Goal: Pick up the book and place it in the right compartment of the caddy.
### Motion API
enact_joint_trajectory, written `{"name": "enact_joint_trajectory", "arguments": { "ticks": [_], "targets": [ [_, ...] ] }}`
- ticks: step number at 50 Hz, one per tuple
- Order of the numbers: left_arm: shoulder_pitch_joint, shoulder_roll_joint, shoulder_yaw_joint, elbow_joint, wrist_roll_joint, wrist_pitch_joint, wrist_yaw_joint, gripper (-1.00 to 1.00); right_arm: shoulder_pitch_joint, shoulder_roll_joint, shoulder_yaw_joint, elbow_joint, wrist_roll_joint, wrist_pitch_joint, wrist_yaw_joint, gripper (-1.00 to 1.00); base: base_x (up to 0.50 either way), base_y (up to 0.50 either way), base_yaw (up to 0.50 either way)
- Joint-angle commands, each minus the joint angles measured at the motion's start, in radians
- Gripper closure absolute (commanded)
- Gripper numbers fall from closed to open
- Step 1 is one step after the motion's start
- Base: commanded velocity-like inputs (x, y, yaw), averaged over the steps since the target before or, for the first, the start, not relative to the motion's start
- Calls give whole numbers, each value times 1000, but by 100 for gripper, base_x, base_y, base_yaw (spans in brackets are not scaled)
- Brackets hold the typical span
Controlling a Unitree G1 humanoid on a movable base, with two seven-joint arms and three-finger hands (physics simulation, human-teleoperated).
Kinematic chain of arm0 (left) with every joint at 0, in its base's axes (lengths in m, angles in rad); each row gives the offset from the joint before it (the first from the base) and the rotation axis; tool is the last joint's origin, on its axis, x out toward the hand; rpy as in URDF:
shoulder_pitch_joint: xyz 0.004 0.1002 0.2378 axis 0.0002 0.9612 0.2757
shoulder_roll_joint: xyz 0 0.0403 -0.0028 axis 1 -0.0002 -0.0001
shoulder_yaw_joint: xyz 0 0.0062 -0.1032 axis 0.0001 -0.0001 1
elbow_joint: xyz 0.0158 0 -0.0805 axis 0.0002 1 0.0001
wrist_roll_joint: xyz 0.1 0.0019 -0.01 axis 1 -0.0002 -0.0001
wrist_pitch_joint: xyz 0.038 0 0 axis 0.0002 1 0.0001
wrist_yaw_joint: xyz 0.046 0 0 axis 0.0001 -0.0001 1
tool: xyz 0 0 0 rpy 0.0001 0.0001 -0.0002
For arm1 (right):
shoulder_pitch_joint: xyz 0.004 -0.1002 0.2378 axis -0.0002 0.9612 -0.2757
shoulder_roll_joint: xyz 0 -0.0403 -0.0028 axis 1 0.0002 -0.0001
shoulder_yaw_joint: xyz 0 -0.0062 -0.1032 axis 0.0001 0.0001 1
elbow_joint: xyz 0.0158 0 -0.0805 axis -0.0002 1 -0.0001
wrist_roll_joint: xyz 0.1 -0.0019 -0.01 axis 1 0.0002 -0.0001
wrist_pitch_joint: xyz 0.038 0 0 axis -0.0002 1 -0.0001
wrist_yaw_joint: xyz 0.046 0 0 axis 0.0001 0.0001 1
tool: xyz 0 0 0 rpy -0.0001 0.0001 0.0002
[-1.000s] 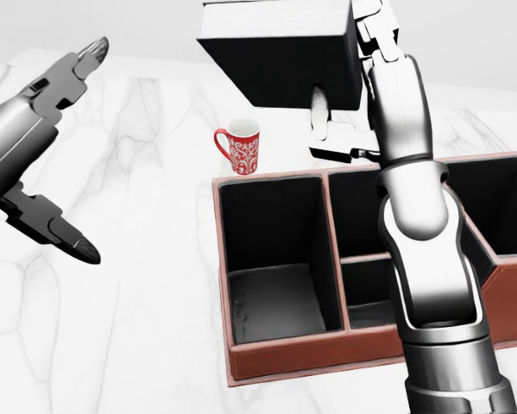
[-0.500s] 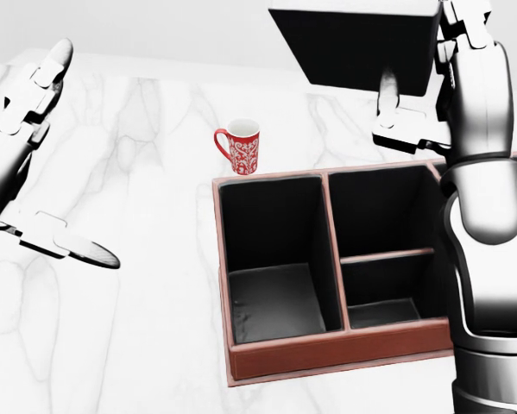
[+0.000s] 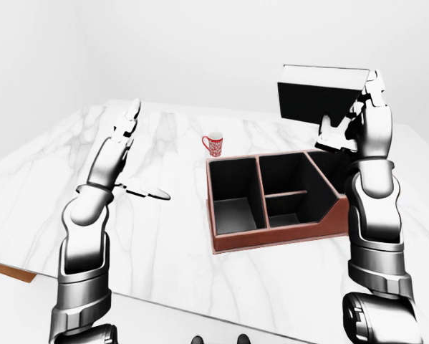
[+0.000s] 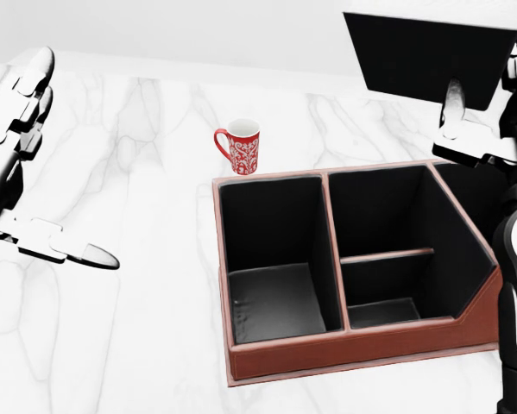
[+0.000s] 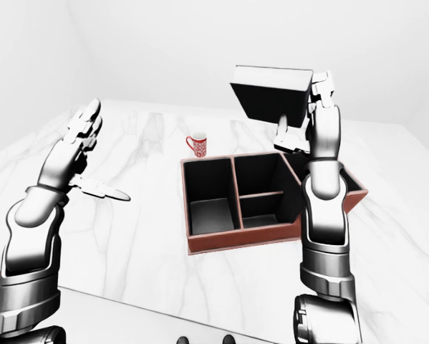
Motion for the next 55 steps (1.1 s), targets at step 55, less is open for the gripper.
{"name": "enact_joint_trajectory", "arguments": {
  "ticks": [55],
  "targets": [
    [-15, 5, 12, -61, -36, 0, 9, -100, 213, -88, -177, 23, 101, 0, -11, 100, 0, 0, 0]
  ]
}}
